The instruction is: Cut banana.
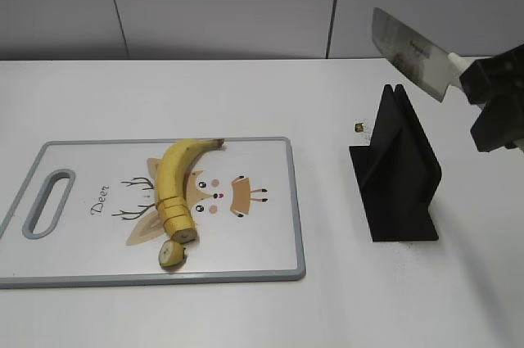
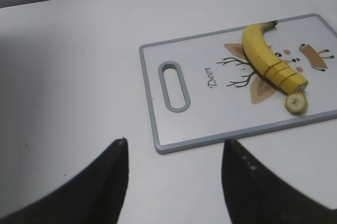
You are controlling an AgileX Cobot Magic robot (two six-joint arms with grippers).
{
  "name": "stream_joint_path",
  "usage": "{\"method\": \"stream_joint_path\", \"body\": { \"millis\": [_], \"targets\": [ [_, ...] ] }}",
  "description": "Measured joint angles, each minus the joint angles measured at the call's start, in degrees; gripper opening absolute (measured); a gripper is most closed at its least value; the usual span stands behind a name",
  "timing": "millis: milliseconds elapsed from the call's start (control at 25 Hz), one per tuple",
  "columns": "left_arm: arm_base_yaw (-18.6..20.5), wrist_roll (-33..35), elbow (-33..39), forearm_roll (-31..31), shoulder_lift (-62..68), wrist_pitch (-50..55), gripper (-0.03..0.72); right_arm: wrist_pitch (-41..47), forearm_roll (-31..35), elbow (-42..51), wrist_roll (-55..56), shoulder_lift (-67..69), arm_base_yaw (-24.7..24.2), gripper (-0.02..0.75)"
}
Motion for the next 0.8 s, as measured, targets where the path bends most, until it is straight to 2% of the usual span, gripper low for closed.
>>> {"method": "stream_joint_path", "body": {
  "millis": [200,400,640,800],
  "targets": [
    [0.0,0.29,-0.82,0.0,0.28,-1.43,0.551,0.0,-0.19,-1.23,-12.14,1.06,0.0,0.161],
    [0.0,2.63,-3.7,-0.06,7.73,-5.17,0.551,0.4,0.83,-7.11,-24.72,4.88,0.0,0.161],
    [0.0,12.37,-7.63,-2.58,21.48,-9.93,0.551,2.02,3.47,-14.59,-38.78,11.82,0.0,0.161],
    [0.0,22.66,-11.33,-8.58,30.98,-13.69,0.575,1.96,3.55,-17.87,-50.1,15.73,0.0,0.161]
  ]
}}
